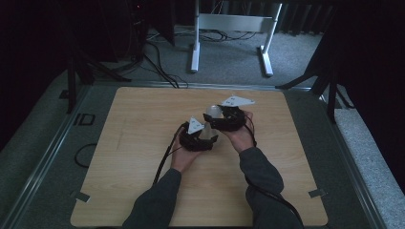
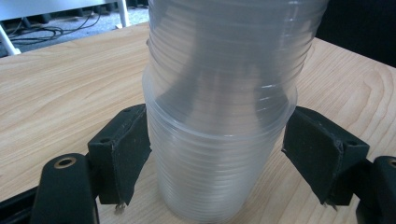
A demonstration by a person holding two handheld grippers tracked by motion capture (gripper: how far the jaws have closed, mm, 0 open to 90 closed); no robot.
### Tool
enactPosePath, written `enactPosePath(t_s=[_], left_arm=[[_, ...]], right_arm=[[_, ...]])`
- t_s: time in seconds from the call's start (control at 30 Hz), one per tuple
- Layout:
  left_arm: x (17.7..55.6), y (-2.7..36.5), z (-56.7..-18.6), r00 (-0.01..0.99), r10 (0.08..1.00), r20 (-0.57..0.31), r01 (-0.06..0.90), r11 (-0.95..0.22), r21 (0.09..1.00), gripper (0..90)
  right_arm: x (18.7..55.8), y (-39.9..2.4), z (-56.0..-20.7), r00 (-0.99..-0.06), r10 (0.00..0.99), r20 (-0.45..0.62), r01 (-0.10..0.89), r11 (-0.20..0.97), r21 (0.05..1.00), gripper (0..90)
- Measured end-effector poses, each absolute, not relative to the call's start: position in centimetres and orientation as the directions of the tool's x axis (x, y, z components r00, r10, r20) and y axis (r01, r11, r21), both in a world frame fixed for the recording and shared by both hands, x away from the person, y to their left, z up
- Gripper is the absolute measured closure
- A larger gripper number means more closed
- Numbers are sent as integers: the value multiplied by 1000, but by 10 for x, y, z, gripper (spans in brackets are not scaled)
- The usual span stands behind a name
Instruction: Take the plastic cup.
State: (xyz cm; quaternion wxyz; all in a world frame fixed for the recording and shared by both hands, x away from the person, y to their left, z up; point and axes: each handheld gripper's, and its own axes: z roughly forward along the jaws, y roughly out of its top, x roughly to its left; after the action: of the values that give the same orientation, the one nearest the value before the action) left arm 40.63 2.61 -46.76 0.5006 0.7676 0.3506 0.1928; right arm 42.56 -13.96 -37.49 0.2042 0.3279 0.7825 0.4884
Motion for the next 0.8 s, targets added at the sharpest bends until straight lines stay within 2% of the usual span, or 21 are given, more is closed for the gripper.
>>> enactPosePath(t_s=[0.5, 0.63, 0.8], left_arm=[[407, 27, -468, 687, 724, -62, 337, -242, 910, 246], [407, 26, -466, 687, 724, -64, 322, -225, 920, 208], [407, 25, -464, 688, 723, -63, 309, -212, 927, 203]], right_arm=[[425, -141, -370, -698, 716, -3, 309, 305, 901, 385], [425, -141, -369, -702, 712, 15, 316, 292, 903, 387], [426, -141, -370, -703, 711, 20, 321, 292, 901, 387]])
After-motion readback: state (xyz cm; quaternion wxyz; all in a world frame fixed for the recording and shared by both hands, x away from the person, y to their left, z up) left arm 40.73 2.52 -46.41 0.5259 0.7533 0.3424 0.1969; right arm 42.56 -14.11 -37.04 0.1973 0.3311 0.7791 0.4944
